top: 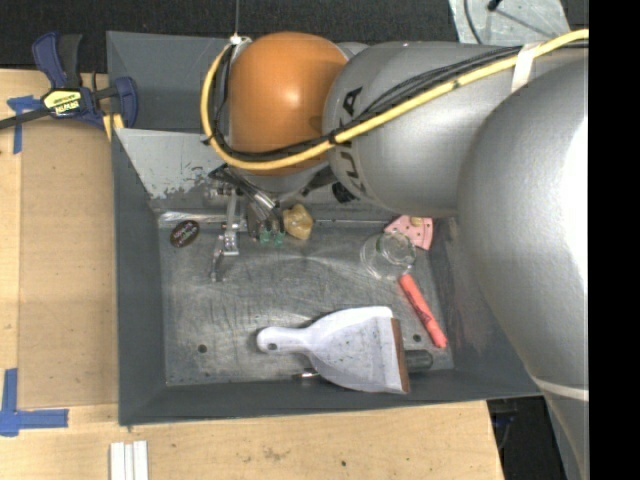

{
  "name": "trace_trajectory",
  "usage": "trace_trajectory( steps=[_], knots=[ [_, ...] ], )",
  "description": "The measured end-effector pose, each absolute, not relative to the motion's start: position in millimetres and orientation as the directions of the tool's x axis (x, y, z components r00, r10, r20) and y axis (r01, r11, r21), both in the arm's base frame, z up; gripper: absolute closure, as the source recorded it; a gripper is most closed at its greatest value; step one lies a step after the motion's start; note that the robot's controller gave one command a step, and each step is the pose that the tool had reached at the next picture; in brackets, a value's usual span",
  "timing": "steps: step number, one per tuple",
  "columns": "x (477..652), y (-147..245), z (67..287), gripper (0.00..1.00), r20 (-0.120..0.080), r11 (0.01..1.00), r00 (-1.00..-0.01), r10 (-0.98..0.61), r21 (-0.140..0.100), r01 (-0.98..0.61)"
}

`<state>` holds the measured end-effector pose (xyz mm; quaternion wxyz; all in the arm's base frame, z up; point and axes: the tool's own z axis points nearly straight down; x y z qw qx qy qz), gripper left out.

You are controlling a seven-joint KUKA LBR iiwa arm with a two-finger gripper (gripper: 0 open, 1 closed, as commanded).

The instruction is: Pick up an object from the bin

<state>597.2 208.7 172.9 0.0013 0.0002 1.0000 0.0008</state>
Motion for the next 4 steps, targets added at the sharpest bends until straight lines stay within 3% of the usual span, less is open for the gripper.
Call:
trace_trajectory(
  steps=[1, 2, 3, 4],
  knots=[
    [621.0, 232, 103, 0.0, -0.01, 0.996, -0.996, -0.085, 0.002, -0.085],
    [625.0, 235, 79, 0.0, -0.004, 0.997, -0.997, -0.081, 0.002, -0.081],
    [629.8, 235, 118, 0.0, -0.008, 0.984, -0.984, -0.176, 0.001, -0.176],
    [625.8, 234, 79, 0.0, -0.001, 0.997, -0.997, -0.081, 0.001, -0.081]
  ],
)
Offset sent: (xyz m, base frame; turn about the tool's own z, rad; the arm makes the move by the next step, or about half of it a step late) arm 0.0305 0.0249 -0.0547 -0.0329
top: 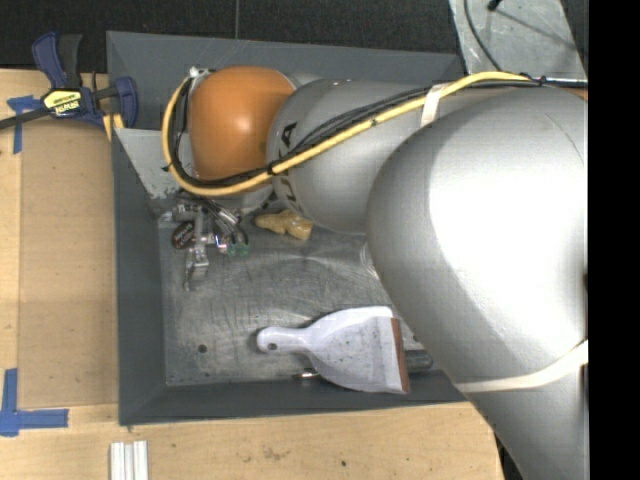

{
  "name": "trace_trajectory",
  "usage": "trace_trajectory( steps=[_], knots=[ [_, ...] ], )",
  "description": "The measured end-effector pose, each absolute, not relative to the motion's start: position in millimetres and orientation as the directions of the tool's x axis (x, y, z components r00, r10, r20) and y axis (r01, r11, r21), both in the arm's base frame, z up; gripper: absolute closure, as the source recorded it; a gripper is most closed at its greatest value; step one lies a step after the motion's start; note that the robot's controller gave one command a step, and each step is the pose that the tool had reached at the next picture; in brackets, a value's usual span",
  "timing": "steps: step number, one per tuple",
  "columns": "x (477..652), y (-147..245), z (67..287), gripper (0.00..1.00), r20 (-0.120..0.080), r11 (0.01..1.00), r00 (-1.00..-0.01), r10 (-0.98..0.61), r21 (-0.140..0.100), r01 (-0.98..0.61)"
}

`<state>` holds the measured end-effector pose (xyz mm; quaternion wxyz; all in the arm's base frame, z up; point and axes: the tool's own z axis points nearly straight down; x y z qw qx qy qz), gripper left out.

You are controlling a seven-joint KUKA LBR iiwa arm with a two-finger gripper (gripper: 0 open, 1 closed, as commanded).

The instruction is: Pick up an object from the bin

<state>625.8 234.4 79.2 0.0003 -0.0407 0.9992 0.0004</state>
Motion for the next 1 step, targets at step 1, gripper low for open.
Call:
trace_trajectory(
  steps=[1],
  knots=[
    [631.3, 218.0, 75.9, 1.0, -0.016, 0.986, -0.986, -0.168, 0.005, -0.168]
  ],
)
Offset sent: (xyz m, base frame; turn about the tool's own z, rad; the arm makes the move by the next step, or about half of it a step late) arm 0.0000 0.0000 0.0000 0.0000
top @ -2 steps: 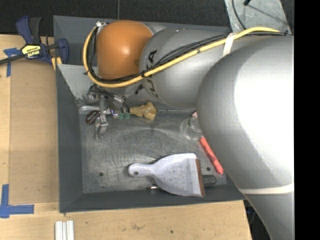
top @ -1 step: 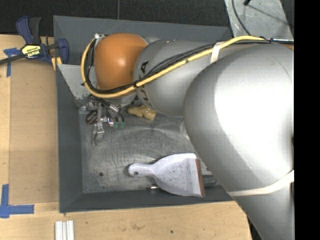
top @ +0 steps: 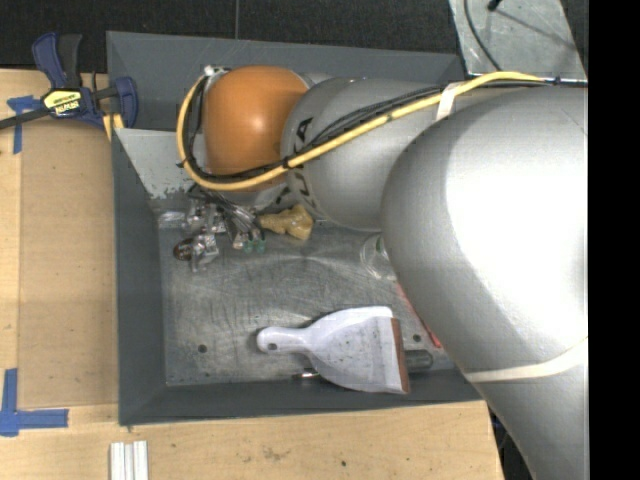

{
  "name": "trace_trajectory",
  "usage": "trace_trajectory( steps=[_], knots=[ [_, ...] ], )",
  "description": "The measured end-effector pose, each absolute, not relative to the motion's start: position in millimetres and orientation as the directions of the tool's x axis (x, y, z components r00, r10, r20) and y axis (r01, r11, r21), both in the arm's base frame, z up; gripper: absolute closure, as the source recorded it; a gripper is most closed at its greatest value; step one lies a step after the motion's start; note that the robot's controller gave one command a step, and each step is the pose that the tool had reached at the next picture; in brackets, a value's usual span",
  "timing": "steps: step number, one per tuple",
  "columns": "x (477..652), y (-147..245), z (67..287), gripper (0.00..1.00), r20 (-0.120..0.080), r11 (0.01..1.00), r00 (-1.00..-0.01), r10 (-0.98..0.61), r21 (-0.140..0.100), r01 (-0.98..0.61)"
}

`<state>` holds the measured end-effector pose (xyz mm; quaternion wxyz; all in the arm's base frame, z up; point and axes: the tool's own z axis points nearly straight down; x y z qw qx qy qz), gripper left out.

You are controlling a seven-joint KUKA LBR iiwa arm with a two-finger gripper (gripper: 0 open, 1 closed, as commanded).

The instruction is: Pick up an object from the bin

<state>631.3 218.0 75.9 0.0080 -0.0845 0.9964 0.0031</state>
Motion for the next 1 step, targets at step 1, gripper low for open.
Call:
trace_trajectory(
  steps=[1],
  knots=[
    [631.3, 218.0, 76.0, 1.0, -0.016, 0.986, -0.986, -0.167, 0.005, -0.167]
  ],
)
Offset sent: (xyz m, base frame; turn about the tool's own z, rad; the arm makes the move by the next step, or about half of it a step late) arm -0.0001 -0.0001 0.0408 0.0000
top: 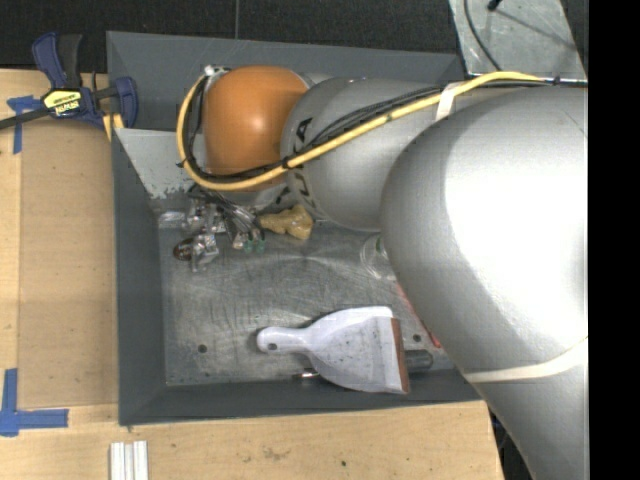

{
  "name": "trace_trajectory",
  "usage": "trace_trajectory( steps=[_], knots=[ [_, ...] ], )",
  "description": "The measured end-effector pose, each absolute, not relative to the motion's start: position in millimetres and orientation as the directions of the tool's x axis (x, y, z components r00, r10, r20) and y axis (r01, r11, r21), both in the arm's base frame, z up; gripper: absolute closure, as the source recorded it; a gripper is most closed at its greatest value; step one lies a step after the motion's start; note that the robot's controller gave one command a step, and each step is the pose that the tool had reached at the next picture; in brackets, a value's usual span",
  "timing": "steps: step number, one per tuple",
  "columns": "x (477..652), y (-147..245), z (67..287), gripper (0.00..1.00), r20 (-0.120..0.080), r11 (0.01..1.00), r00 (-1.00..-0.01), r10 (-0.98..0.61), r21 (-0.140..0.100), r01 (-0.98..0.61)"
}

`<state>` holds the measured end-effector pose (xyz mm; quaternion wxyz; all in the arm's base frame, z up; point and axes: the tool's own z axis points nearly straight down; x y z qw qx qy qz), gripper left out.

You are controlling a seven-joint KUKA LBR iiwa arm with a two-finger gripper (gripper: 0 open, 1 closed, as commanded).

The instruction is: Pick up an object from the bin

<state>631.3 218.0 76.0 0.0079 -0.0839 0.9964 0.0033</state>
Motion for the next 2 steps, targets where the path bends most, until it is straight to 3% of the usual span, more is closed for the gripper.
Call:
trace_trajectory(
  steps=[1, 2],
  knots=[
    [633.4, 218.0, 119.6, 1.0, -0.008, 0.986, -0.986, -0.166, 0.002, -0.166],
    [632.9, 217.6, 128.6, 1.0, -0.007, 0.986, -0.986, -0.164, 0.002, -0.164]
  ],
)
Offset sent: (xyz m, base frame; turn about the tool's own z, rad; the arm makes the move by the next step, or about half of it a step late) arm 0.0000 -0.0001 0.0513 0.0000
